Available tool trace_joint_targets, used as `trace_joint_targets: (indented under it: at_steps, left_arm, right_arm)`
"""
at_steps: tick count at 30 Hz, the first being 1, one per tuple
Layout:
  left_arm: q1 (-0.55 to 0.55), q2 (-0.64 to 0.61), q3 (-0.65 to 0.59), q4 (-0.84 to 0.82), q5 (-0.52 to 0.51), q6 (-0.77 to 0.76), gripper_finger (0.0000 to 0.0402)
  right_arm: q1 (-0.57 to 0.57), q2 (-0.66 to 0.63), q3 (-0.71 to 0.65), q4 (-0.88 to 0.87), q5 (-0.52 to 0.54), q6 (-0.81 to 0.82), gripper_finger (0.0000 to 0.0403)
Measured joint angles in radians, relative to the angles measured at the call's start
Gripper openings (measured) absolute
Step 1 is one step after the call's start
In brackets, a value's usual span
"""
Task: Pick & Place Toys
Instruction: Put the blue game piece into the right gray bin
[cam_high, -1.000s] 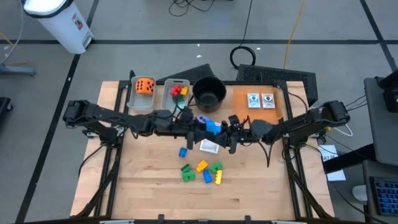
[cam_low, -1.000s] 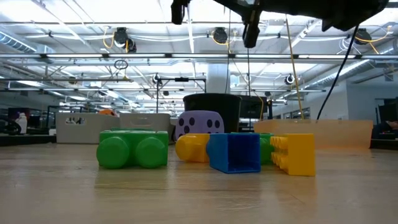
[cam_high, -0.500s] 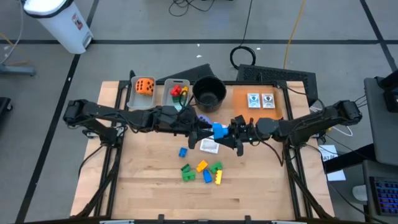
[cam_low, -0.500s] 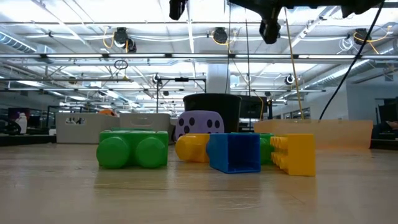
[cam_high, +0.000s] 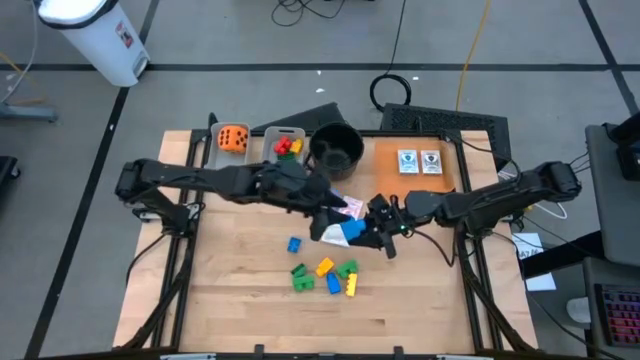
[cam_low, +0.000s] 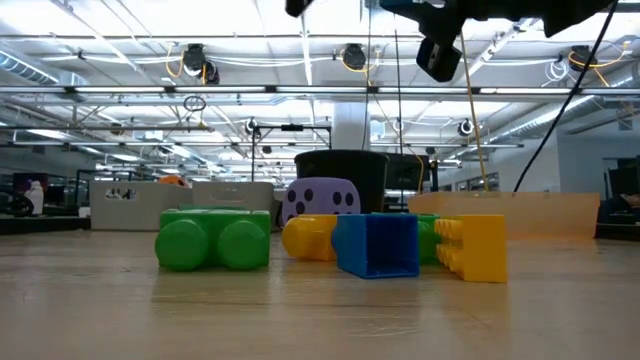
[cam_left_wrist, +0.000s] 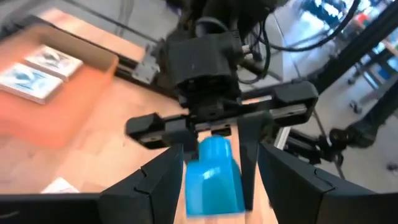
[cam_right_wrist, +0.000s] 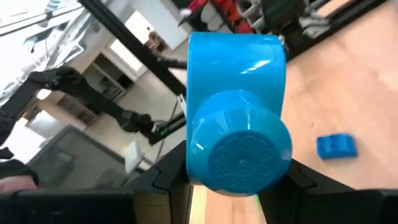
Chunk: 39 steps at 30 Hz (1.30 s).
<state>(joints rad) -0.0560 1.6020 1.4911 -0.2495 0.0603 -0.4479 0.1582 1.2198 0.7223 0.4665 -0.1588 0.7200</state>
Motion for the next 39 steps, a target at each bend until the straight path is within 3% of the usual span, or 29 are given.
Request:
trace_joint_targets:
  at_steps: [7, 13, 39]
  left_arm:
    - [0.031, 0.109, 0.114, -0.066, 0.126, 0.013, 0.0214]
    - [0.052, 0.127, 0.136, -0.138, 0.213, -0.008, 0.0214]
    - [0.067, 0.181, 0.136, -0.184, 0.309, -0.042, 0.0208]
  right_arm:
    - [0.0, 0.014, 0.0, -0.003, -0.03, 0.001, 0.0137]
    - [0.0, 0.014, 0.0, -0.008, -0.045, -0.001, 0.0137]
    - [-0.034, 0.014, 0.0, -0.011, -0.055, -0.016, 0.0137]
